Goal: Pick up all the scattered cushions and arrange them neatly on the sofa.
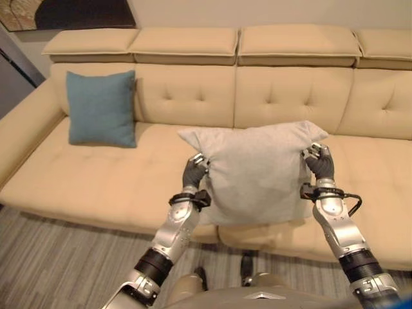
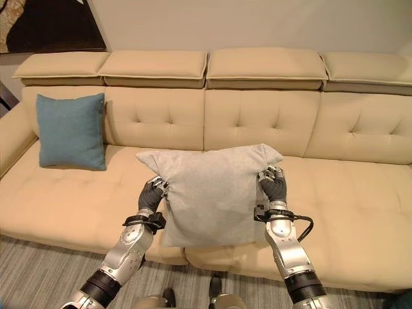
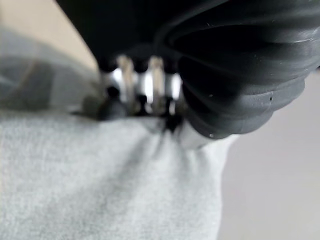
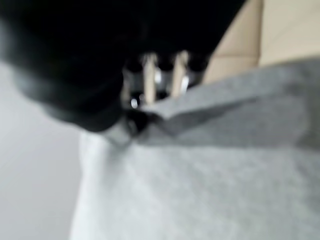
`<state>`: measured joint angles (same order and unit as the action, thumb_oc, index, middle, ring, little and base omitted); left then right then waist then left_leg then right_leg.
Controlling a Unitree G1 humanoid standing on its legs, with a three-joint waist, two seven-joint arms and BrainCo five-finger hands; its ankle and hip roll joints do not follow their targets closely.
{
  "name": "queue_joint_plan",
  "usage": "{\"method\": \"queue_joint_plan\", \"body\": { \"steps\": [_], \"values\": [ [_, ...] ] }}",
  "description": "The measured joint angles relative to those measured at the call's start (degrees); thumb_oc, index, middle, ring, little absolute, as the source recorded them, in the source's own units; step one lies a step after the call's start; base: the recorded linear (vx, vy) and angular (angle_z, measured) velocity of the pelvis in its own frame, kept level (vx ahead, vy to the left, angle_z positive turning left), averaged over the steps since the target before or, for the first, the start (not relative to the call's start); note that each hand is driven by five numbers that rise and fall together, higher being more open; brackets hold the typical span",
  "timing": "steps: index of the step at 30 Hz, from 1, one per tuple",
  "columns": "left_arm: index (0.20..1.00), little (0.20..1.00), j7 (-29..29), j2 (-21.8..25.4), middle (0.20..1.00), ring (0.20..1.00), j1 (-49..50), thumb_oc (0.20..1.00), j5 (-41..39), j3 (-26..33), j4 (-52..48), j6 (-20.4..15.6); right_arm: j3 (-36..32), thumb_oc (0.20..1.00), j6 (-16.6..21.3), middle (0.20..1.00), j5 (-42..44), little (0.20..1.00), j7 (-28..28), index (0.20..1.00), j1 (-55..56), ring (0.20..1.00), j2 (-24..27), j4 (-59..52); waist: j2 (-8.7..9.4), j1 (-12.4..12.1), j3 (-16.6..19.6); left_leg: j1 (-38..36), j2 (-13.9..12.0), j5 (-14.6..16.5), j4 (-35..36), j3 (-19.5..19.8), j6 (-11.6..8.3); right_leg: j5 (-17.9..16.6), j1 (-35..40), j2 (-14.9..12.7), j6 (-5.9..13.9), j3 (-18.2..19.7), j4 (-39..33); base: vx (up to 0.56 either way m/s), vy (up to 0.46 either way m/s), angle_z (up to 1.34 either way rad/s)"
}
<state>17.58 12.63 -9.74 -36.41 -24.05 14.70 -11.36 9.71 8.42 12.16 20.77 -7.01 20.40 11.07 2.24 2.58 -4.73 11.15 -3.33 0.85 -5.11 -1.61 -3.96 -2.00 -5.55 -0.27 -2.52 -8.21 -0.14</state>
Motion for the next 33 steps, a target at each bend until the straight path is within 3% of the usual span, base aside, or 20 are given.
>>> {"method": "queue_joint_plan", "body": {
  "steps": [3,6,7,13,18,22,28,33],
  "values": [
    [0.200,0.200,0.0,0.9,0.200,0.200,0.0,0.200,0.0,0.1,0.0,0.0,0.3,0.200,0.0,0.200,0.0,0.200,0.0,0.200,0.0,0.200,-0.2,0.0,-1.12,-0.3,0.4,-1.9,-1.1,-3.0,6.1,0.5,0.47,0.0,2.4,2.1,-0.04,1.2,-2.2,0.26,0.167,-0.38],
    [0.200,0.200,0.1,1.1,0.200,0.200,-0.1,0.200,0.0,0.0,0.0,0.1,0.4,0.200,0.0,0.200,-0.1,0.200,-0.1,0.200,-0.2,0.200,0.3,-0.1,-3.76,0.2,0.9,-6.3,-0.5,-5.0,9.2,-1.3,1.93,0.6,4.7,3.3,-0.16,3.1,-3.5,0.17,0.130,-0.40],
    [0.200,0.200,0.0,1.0,0.200,0.200,-0.3,0.200,0.1,0.0,-0.1,0.1,0.5,0.200,-0.1,0.200,-0.2,0.200,-0.1,0.200,-0.2,0.200,0.7,-0.1,-4.92,0.5,1.0,-7.2,-0.7,-8.4,10.3,-1.7,1.87,0.8,5.0,3.6,0.14,3.4,-3.4,0.07,0.106,-0.31],
    [0.200,0.200,1.9,2.6,0.200,0.200,-3.0,0.200,1.5,2.0,-0.1,0.4,2.9,0.200,-0.8,0.200,-1.2,0.200,0.3,0.200,-5.3,0.200,0.5,0.0,-4.64,0.1,0.7,-6.9,2.3,-7.2,10.3,-4.6,3.71,1.1,3.6,0.1,2.24,5.9,-3.6,-0.01,0.065,-0.23],
    [0.200,0.200,5.5,4.7,0.200,0.200,-12.3,0.200,3.9,4.7,0.0,0.1,4.7,0.200,-0.8,0.200,-1.0,0.200,1.9,0.200,-16.8,0.200,0.4,2.7,-5.05,-2.1,-0.3,-3.9,2.5,-6.9,10.3,-6.0,4.21,0.2,0.4,-0.3,3.55,7.4,-4.3,-0.05,0.022,-0.14],
    [0.200,0.200,7.3,7.0,0.200,0.200,-19.6,0.200,4.1,4.6,1.5,-0.3,5.4,0.200,-0.8,0.200,-0.5,0.200,3.2,0.200,-24.5,0.200,1.0,7.5,-5.20,-2.3,-0.5,-0.6,2.4,-7.1,10.3,-6.1,4.47,-0.7,-2.7,0.0,3.68,7.4,-5.0,-0.05,0.003,-0.03],
    [0.200,0.200,9.1,10.5,0.200,0.200,-37.4,0.200,4.5,1.7,15.0,-1.1,9.0,0.200,-0.7,0.200,1.7,0.200,5.6,0.200,-40.5,0.200,5.3,16.0,-5.55,-2.2,-0.7,7.2,2.3,-8.7,10.2,-6.1,4.84,-2.4,-10.6,0.1,3.91,7.4,-5.0,-0.05,0.004,-0.03],
    [0.200,0.200,9.2,11.8,0.200,0.200,-44.9,0.200,4.4,0.0,20.8,-1.4,10.7,0.200,-0.4,0.200,3.9,0.200,7.0,0.200,-48.8,0.200,6.7,20.6,-5.58,-2.3,-0.8,11.2,2.3,-9.0,10.2,-5.7,4.84,-2.7,-14.4,0.1,3.93,7.1,-5.0,-0.01,0.005,0.02]
  ]
}}
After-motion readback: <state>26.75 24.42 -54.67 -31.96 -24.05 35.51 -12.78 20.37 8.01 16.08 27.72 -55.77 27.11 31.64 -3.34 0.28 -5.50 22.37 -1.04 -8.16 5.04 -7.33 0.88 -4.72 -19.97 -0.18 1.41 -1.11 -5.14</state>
